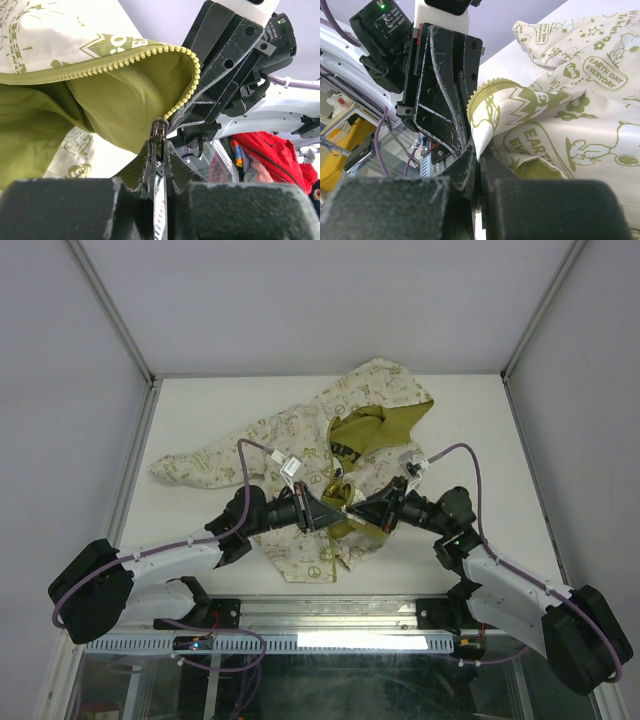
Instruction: Zip up the jacket
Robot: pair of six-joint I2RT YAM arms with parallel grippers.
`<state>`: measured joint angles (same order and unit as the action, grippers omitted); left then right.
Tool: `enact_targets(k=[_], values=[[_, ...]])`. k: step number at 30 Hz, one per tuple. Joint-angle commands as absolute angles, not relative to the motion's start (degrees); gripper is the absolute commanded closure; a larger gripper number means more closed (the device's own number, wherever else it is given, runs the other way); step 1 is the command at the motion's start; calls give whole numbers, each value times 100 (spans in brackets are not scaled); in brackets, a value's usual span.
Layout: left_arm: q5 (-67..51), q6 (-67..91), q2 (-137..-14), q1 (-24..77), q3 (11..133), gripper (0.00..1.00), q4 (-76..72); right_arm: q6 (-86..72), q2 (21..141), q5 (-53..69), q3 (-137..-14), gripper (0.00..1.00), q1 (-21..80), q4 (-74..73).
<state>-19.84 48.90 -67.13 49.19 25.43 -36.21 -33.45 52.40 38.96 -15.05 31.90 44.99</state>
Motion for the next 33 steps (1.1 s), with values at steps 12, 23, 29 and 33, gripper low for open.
enact_targets(k=[12,23,29,33], values=[[-1273,4727,-6023,5069,2831,54,-1056,-3229,4961,3602,-1382,100,2949,4681],[629,5000,-6752,6222,3881,45,1832,-2878,4784,3173,-1289,100,2948,4098],[1206,5248,-7512,6565,4456,43,2794,-2881,4710,3108,-1201,100,2939,4097],[1608,5469,-8118,6806,4980,41,3472,-2868,4604,3086,-1129,100,2929,4061]])
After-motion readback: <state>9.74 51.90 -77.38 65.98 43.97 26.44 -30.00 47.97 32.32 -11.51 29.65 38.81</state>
